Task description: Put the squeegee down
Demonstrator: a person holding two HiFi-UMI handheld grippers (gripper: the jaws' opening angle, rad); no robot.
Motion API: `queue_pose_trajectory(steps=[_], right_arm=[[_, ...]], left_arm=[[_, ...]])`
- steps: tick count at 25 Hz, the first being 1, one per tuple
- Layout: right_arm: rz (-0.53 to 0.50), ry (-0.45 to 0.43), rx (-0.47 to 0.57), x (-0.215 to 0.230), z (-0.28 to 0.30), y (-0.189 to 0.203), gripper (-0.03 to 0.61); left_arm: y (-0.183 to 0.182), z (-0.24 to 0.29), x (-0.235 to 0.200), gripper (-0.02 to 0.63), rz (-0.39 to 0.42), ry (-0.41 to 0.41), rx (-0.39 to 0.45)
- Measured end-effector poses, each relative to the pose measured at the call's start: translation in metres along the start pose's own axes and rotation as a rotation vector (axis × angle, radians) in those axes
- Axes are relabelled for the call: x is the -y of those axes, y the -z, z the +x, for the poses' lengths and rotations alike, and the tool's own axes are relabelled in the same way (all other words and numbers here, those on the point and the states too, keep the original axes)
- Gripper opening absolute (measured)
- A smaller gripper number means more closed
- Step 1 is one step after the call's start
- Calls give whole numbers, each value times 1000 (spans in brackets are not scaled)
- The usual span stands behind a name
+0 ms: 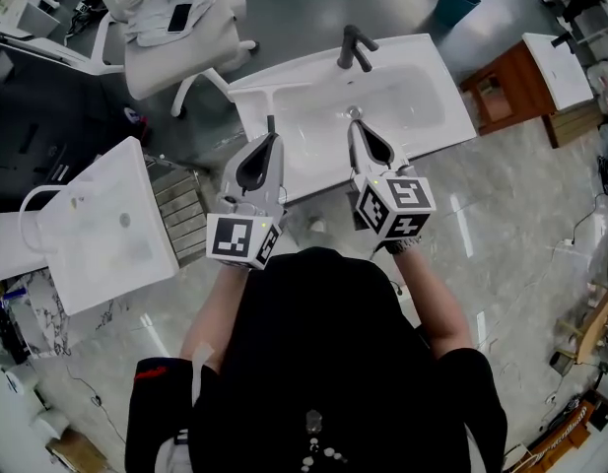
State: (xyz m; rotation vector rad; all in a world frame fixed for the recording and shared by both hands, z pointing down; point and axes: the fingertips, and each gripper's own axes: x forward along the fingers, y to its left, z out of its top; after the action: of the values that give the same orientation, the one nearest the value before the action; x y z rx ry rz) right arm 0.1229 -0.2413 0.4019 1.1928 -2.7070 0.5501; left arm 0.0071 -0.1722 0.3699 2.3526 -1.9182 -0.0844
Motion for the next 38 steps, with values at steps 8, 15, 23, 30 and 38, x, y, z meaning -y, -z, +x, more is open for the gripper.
queue_pose_trajectory(steps=[8, 15, 23, 30, 38], right_arm=[[-69, -50, 138, -28, -23, -58, 3], [-124, -87, 252, -48, -52, -102, 2], [-141, -68, 289, -46, -65, -113, 2], [-136, -67, 274, -47, -67, -107, 2], [-144, -92, 267, -57, -65, -104, 2]], left_arm=[[-43, -3, 8, 2, 57, 7, 70], [-73, -8, 10, 2, 62, 7, 117], [-89, -12, 15, 2, 87, 22, 151], [-81, -12, 22, 2, 71, 33, 131], [-77, -13, 22, 2, 73, 28, 122]])
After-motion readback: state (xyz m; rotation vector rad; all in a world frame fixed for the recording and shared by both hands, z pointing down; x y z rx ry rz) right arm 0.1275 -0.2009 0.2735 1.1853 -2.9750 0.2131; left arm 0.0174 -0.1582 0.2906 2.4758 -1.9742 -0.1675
